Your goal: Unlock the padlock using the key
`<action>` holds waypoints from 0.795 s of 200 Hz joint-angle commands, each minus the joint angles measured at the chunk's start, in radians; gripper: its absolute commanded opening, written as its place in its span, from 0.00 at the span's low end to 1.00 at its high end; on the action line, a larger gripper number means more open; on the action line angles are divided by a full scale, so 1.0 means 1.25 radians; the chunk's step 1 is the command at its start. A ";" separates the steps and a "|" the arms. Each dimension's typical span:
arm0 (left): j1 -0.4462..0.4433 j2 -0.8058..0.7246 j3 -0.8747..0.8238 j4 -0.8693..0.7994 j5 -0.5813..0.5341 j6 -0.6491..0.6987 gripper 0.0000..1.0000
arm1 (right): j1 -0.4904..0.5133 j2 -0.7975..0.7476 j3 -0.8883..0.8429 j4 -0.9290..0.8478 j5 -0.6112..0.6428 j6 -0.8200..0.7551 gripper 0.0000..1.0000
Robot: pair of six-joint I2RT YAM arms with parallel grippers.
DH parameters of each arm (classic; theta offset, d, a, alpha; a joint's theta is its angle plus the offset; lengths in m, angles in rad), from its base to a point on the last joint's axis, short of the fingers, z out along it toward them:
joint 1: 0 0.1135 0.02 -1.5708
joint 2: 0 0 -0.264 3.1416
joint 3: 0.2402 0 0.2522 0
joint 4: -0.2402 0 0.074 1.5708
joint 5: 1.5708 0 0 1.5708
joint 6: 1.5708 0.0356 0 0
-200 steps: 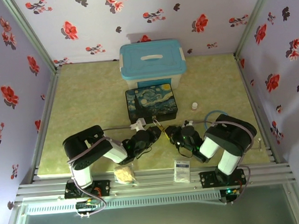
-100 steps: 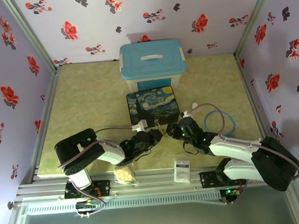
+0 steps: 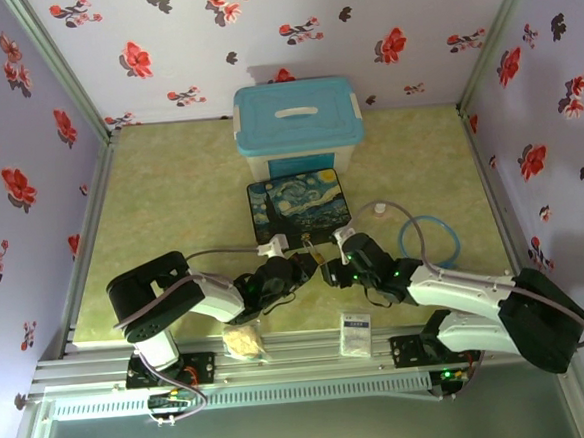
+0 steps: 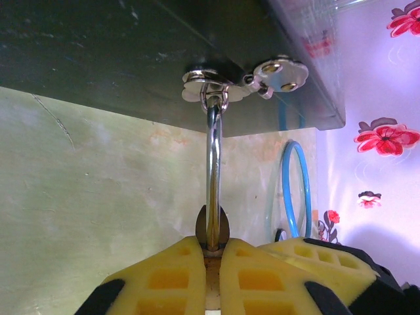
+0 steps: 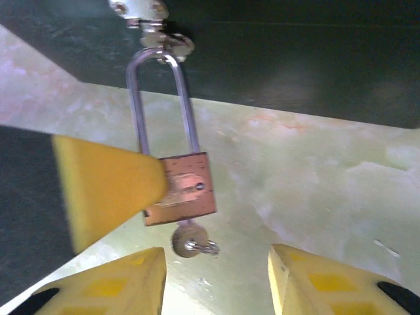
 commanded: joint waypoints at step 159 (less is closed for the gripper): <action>-0.010 -0.024 -0.021 0.036 0.015 -0.015 0.00 | 0.063 0.132 -0.030 0.248 0.072 0.008 0.12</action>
